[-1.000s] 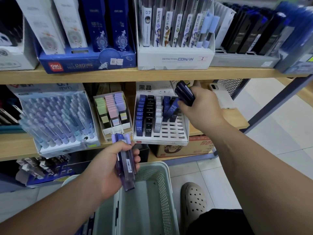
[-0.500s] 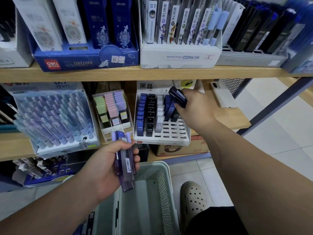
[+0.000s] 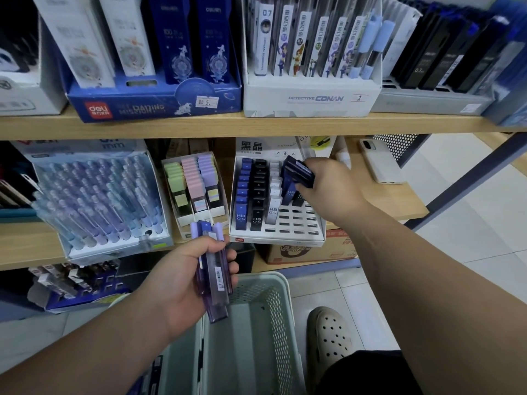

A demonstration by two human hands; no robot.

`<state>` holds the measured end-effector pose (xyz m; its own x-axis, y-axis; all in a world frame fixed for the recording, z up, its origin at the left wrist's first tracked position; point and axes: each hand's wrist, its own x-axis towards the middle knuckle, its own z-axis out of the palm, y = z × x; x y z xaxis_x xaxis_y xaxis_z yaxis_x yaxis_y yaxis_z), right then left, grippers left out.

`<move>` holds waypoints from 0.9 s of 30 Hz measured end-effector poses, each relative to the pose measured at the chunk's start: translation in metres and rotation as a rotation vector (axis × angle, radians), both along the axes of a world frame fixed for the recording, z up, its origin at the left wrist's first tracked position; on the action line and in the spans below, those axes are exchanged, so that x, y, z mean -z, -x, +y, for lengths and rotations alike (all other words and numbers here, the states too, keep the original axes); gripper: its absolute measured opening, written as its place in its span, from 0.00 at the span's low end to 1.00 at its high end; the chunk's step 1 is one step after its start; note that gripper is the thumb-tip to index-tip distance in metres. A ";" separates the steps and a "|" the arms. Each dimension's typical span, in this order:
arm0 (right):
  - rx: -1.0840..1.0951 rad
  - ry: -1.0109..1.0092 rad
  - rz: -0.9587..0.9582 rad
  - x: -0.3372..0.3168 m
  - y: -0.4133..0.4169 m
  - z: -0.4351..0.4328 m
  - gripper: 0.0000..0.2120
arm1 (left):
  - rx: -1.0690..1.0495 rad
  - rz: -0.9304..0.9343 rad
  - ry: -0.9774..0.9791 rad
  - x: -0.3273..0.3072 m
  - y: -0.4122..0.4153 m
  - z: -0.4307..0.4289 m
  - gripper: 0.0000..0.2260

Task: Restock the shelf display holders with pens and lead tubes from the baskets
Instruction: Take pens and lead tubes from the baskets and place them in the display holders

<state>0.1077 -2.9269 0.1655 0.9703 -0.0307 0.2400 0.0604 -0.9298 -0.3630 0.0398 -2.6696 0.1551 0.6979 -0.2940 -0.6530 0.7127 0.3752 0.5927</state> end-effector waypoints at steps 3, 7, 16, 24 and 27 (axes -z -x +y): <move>0.004 -0.032 -0.012 0.006 -0.002 -0.002 0.05 | 0.004 -0.002 0.000 -0.001 0.000 0.000 0.05; 0.160 -0.343 0.037 0.006 -0.004 -0.007 0.08 | 0.005 -0.007 0.000 -0.001 0.001 0.000 0.05; -0.165 -0.894 0.600 -0.031 0.032 0.018 0.13 | 0.005 -0.049 0.006 -0.006 0.004 -0.002 0.05; -0.170 -0.910 0.882 -0.026 0.059 0.070 0.21 | -0.054 -0.205 0.019 -0.016 0.007 -0.005 0.18; -0.175 -0.949 0.885 -0.026 0.063 0.076 0.17 | -0.068 -0.229 -0.001 -0.016 0.008 -0.003 0.19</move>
